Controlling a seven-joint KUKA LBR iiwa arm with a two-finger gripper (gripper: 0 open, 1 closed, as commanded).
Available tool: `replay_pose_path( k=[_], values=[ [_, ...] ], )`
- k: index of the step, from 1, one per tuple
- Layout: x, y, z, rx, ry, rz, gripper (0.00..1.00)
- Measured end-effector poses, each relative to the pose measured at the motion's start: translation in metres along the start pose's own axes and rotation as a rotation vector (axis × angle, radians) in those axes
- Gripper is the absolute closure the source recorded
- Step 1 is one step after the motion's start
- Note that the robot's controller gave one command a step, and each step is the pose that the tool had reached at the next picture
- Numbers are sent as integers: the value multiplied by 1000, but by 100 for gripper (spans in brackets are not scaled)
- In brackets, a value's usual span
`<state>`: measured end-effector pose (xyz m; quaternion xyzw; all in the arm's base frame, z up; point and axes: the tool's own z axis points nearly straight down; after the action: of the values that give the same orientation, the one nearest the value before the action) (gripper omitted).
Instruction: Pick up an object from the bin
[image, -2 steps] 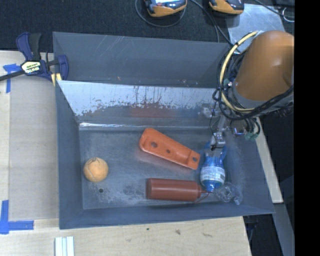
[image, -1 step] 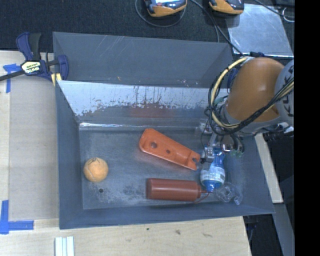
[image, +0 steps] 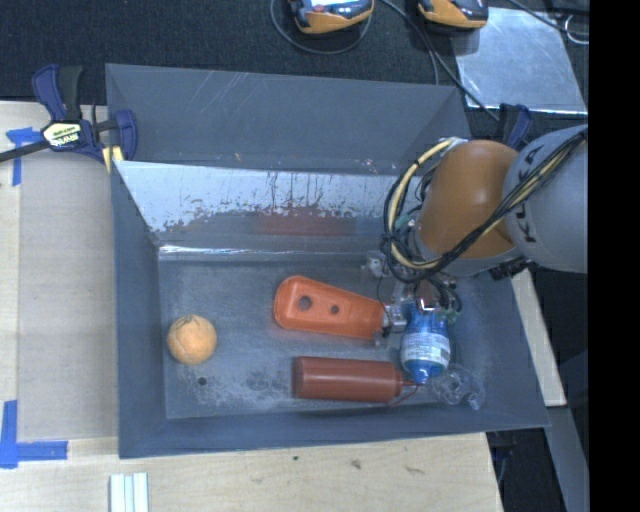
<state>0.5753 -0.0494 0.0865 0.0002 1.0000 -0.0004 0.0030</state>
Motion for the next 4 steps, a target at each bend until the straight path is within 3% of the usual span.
replay_pose_path(
  k=[1, 2, 3, 4],
  values=[
    [23, 0, 16, 1, 0, -47, 100],
    [23, 0, 16, 1, 0, -48, 100],
    [35, 0, -68, 1, -3, -24, 100],
    [-3, -3, 15, 2, -7, -52, 100]
  ],
)
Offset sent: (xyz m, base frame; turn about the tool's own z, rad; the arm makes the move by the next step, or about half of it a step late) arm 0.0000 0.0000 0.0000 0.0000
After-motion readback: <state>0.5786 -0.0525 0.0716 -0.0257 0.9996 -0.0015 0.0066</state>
